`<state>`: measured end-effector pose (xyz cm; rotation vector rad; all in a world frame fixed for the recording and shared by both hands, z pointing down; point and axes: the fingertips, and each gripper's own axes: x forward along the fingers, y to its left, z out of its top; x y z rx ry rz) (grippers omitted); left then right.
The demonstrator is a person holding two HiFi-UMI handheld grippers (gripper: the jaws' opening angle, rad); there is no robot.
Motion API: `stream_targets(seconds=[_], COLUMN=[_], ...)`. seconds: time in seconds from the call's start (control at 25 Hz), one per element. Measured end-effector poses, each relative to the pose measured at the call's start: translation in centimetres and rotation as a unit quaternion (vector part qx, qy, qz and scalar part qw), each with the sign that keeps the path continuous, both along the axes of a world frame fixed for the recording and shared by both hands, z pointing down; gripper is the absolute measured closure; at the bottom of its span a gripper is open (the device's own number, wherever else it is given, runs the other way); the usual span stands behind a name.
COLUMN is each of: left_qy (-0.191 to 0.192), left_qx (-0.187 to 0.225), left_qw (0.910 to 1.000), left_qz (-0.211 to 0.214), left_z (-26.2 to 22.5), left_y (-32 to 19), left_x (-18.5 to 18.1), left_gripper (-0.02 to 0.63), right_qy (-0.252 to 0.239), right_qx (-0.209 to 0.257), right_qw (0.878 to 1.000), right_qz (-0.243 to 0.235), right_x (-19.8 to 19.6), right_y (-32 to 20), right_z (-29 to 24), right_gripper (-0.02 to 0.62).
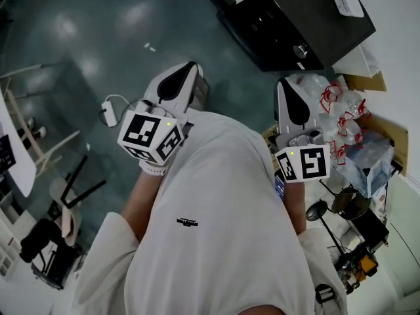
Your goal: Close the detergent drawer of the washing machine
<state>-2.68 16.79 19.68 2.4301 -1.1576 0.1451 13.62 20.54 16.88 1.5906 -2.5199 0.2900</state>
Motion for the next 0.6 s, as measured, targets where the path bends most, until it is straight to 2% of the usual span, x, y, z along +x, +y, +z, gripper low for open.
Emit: stream_targets(seconds=[0.36, 0.6], left_qy=[0.004, 0.008], left_qx=[-0.007, -0.006], left_qw=[0.9994, 0.9984], left_qz=[0.033, 0.056], left_z=[0.3, 1.2], left_y=[-11.7, -17.5], left_x=[-2.8, -4.6], left_gripper=[0.588, 0.588], right_qy=[-0.005, 0.029], right_qx=[0.002, 0.001], right_qw=[1.000, 0.999], right_qz=[0.014, 0.024], right_x=[-4.0, -5.9], right_y=[-11.2, -16.6], right_z=[-1.4, -1.7], right_gripper=[0.591, 0.591])
